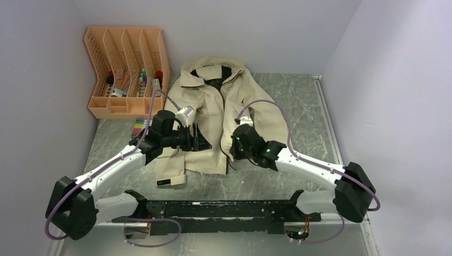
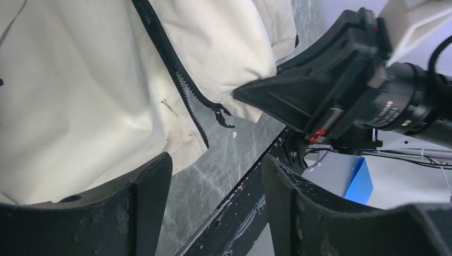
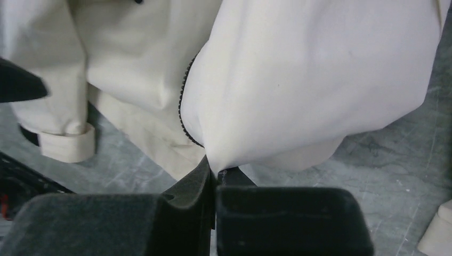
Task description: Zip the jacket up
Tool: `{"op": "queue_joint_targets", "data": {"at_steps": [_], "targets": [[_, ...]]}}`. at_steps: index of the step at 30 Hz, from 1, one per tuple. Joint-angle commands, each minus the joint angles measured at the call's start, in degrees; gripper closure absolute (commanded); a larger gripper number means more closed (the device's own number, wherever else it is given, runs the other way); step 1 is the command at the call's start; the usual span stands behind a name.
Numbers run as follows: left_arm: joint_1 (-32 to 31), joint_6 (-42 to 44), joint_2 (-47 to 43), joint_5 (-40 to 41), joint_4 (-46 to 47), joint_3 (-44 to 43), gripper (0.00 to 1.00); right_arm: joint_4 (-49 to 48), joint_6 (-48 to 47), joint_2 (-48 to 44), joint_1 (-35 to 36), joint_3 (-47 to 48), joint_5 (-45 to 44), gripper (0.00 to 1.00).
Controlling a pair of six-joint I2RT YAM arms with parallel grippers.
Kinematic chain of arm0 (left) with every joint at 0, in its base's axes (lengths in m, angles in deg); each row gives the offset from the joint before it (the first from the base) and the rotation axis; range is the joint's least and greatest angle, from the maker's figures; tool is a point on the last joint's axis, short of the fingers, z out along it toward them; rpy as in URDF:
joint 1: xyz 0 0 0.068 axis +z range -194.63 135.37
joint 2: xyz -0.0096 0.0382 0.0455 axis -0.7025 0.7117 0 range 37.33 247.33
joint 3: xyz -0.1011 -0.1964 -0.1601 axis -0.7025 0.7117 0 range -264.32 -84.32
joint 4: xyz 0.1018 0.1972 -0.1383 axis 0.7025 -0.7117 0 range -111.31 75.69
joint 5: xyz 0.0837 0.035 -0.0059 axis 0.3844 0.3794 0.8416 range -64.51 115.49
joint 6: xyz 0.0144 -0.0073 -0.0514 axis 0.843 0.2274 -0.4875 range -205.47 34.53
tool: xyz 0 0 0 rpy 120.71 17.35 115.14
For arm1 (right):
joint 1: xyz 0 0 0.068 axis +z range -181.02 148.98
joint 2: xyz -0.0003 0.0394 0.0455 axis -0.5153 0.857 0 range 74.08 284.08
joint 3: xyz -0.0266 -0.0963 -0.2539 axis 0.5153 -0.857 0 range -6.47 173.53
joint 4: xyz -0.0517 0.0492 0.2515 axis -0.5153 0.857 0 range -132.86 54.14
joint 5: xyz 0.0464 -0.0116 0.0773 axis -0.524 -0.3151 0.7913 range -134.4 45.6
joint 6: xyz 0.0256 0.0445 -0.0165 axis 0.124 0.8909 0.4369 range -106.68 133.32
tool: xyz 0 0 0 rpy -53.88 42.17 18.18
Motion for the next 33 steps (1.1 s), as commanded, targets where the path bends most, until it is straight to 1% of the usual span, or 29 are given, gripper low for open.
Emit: {"op": "queue_joint_targets", "data": {"at_steps": [1, 4, 8, 11, 15, 19, 21, 31, 33], "targets": [[-0.60, -2.74, -0.22, -3.04, 7.81, 1.87, 0.32, -6.68, -0.17, -4.61, -0.54, -1.11, 1.96, 1.00], [-0.62, -4.29, -0.03, -3.85, 11.87, 3.44, 0.32, -11.28, 0.13, -6.71, -2.71, -3.00, 6.37, 1.00], [-0.60, -7.85, 0.26, -6.19, 19.66, 6.62, 0.32, -19.18, 3.11, -8.50, -8.36, -6.47, 17.28, 1.00], [-0.62, -10.79, 0.34, -6.66, 26.46, 9.55, 0.32, -22.91, 4.65, -8.11, -11.33, -7.95, 24.13, 1.00], [-0.62, -13.84, 3.55, -8.45, 33.50, 10.56, 0.33, -28.06, 5.93, -8.36, -12.29, -10.59, 29.67, 1.00], [-0.61, -18.08, 7.42, -10.49, 42.99, 12.01, 0.35, -32.93, 7.81, -9.53, -12.91, -12.89, 33.06, 1.00], [-0.61, -19.21, 8.82, -11.06, 46.41, 12.44, 0.36, -32.86, 8.06, -10.02, -13.17, -13.07, 33.81, 1.00], [-0.71, -22.84, 16.10, -15.02, 55.37, 12.43, 0.40, -33.58, 8.37, -13.08, -15.46, -15.13, 36.29, 1.00], [-0.87, -24.59, 17.80, -15.60, 59.23, 13.10, 0.41, -34.72, 8.81, -12.86, -15.78, -15.66, 37.25, 1.00]]}}
